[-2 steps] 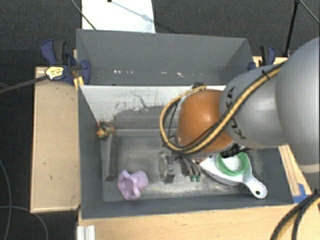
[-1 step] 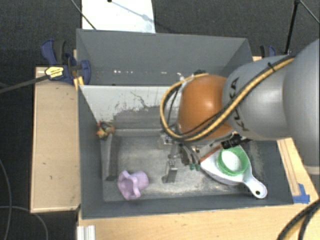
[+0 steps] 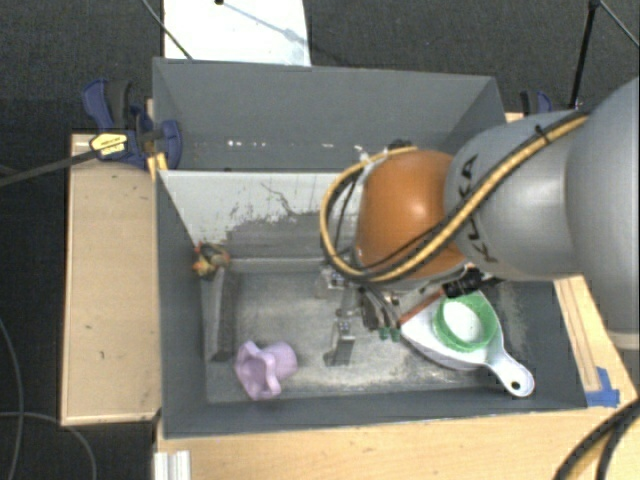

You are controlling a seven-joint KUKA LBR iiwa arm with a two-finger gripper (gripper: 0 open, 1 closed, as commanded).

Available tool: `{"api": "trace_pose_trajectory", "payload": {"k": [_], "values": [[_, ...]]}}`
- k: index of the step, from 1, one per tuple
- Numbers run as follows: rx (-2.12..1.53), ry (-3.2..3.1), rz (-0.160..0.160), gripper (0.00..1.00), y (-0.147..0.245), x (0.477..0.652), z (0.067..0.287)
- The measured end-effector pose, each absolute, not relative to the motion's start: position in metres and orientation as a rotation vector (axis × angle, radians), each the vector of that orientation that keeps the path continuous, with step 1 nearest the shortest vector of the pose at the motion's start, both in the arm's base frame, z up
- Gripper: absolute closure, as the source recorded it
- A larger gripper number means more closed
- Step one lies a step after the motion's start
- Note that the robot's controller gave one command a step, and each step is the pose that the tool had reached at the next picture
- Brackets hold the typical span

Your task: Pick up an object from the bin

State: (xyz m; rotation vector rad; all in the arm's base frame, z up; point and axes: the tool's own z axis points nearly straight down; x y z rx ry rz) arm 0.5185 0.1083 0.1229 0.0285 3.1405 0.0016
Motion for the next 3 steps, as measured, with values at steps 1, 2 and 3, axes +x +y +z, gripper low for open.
{"api": "trace_pose_trajectory", "payload": {"k": [1,2,3], "values": [[-0.029,3.147,-0.001,0.00,0.101,0.513,0.174],[-0.309,3.112,0.001,0.00,0.057,0.518,0.150],[-0.556,3.103,0.001,0.00,0.037,0.504,0.136]]}}
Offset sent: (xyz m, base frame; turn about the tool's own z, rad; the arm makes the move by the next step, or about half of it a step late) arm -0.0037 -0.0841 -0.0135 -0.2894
